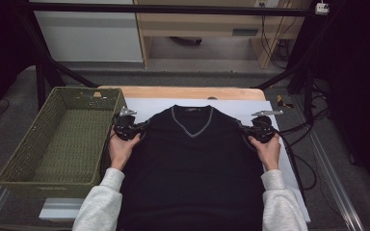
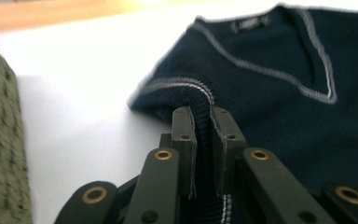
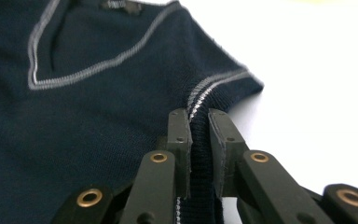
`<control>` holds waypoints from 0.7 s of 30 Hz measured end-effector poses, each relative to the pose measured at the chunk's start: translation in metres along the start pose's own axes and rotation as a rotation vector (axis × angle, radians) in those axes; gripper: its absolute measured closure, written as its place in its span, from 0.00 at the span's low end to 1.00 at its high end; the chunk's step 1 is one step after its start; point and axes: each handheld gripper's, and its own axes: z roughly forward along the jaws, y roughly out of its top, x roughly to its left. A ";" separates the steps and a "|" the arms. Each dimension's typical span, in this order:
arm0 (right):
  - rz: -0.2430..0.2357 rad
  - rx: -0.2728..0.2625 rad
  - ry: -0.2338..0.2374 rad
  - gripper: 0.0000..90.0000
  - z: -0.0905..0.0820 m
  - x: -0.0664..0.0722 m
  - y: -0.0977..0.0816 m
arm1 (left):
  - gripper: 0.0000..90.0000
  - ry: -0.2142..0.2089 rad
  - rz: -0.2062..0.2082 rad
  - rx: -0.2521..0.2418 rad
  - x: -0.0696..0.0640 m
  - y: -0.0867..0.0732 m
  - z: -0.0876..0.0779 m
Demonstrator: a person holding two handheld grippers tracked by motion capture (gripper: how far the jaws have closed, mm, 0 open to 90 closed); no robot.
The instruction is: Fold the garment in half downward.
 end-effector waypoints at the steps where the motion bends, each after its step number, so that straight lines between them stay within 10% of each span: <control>1: -0.010 -0.015 0.003 0.90 -0.004 0.001 0.001 | 0.90 -0.003 0.002 -0.011 -0.002 0.003 -0.005; 12: -0.016 -0.103 -0.004 0.90 -0.046 0.002 0.024 | 0.90 -0.020 0.028 -0.078 -0.009 0.033 -0.045; 21: -0.074 -0.125 0.016 0.90 -0.080 0.021 0.013 | 0.90 -0.097 0.069 -0.096 -0.031 0.019 -0.088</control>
